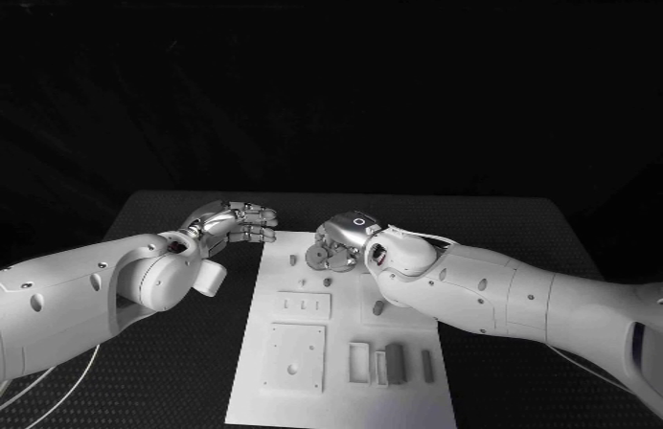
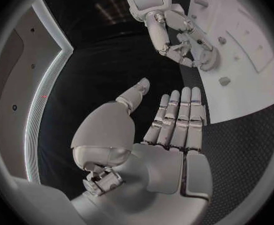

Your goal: Assemble the parts on the task board

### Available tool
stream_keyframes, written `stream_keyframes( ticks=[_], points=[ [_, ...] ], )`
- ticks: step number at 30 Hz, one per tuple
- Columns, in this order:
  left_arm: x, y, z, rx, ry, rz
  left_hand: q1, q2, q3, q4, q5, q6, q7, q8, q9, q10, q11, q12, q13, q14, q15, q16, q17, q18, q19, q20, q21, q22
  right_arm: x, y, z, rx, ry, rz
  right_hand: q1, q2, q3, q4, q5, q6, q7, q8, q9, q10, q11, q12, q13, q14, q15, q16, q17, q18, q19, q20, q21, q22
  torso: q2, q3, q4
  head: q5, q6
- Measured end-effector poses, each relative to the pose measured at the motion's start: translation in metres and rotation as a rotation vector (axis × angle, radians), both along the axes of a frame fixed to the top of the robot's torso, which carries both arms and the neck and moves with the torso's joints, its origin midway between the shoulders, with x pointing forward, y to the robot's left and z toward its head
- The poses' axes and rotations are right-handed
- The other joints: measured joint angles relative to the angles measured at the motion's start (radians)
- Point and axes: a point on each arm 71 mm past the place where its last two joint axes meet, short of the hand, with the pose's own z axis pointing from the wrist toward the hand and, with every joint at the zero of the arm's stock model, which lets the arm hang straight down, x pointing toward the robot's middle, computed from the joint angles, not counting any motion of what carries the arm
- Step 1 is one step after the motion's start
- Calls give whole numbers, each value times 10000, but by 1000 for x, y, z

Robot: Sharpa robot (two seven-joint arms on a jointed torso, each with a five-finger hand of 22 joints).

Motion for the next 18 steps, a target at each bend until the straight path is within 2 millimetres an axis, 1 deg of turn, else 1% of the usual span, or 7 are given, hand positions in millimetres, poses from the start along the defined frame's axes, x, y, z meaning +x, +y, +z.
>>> stream_keyframes(
  ticks=[4, 8, 9, 18],
  points=[
    [0, 0, 0, -2, 1, -3, 0, 0, 0, 0, 0, 0, 0, 0, 0, 0, 0, 0, 0, 0, 0, 0, -1, 0, -1, 1, 0, 8, 2, -1, -1, -51, -17, -107, 0, 0, 0, 0, 0, 3, 3, -8, 0, 0, 0, 0, 0, -8, 9, 0, 0, 11, 0, 0, 0, -1, 0, -1, -6, 17, -8],
    [0, 0, 0, -1, 3, -1, 0, 0, 0, 0, 0, 0, 0, 0, 0, 0, 0, 0, 0, 0, 0, 0, -1, 0, -1, 1, 0, 7, 2, 0, -2, -70, -28, -161, 0, 0, -1, 0, -1, 3, 4, -13, -1, 0, 0, 0, 0, -9, 10, 0, -8, 74, -1, 1, 0, -1, 1, 7, -12, 29, -9],
    [0, 0, 0, -1, 4, 0, 0, 0, 0, 0, 0, 0, 0, 0, 0, 0, 0, 0, 0, 0, 0, 0, 0, 0, -1, 1, 0, 7, 2, 0, -2, -73, -31, -170, 0, 0, 0, -2, -1, 3, 4, -18, -2, 1, 0, 0, 0, -9, 10, 0, -8, 75, 0, 1, 0, -1, 2, 12, -14, 29, -9],
    [0, 0, 0, 0, 1, 0, 0, 0, 0, 0, 0, 0, 0, 0, 1, 36, 36, 0, 0, 0, 0, 0, 8, 0, -1, 1, 0, 6, 4, 0, -4, -130, -43, -299, -1, -1, 27, -30, -8, -12, 17, -48, -15, 1, 0, 0, 0, -12, 13, -1, -8, 77, -1, 1, 0, -1, 3, 14, -22, 25, -15]
  ],
)
